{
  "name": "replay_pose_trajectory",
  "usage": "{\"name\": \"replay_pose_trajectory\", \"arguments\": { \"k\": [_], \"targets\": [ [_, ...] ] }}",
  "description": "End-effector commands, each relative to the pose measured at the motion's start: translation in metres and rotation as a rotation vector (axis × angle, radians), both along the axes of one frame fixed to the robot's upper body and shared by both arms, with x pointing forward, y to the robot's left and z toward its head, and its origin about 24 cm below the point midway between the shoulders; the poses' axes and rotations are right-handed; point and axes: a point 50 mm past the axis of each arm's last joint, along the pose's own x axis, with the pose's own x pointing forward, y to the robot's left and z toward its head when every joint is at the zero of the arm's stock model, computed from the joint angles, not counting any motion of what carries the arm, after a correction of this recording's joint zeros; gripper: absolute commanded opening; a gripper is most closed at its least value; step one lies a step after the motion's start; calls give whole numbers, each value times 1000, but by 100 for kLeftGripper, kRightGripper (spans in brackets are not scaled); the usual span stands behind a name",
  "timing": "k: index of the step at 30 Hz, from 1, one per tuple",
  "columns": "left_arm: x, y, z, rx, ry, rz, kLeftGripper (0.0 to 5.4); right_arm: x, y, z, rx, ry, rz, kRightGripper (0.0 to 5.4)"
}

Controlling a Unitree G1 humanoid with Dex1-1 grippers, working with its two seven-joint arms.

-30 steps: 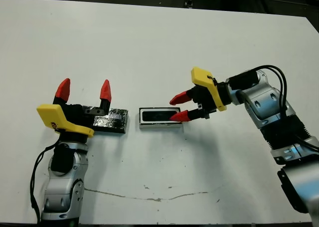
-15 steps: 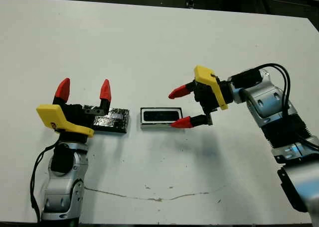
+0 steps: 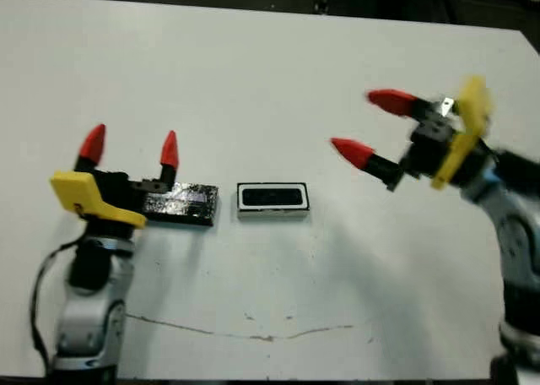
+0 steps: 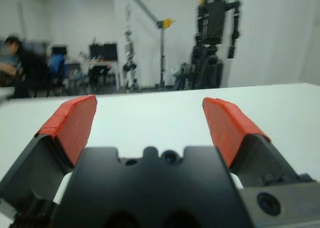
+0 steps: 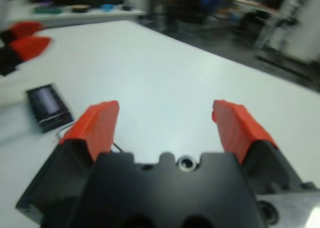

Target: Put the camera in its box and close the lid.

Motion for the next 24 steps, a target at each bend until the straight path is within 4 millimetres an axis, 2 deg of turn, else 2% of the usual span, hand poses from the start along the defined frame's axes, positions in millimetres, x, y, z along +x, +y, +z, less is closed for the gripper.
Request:
{"name": "replay_pose_trajectory", "arguments": {
  "k": [1, 5, 9, 14, 20, 24],
  "targets": [
    [5, 10, 15, 132, 14, -86, 540, -14, -10, -20, 71, 23, -96, 421],
    [11, 19, 32, 287, 60, -247, 540, -24, -12, -39, 103, 59, -169, 360],
    [19, 27, 51, 471, 126, -378, 540, -29, -11, -51, 122, 65, -204, 301],
    [39, 39, 69, 636, 330, -626, 540, -29, -10, -58, 124, 76, -231, 230],
    [54, 41, 73, 733, 467, -934, 540, -28, -8, -60, 129, 81, -229, 138],
    [61, 41, 65, 623, 520, -1113, 540, -26, -5, -60, 134, 87, -226, 81]
  ]
}}
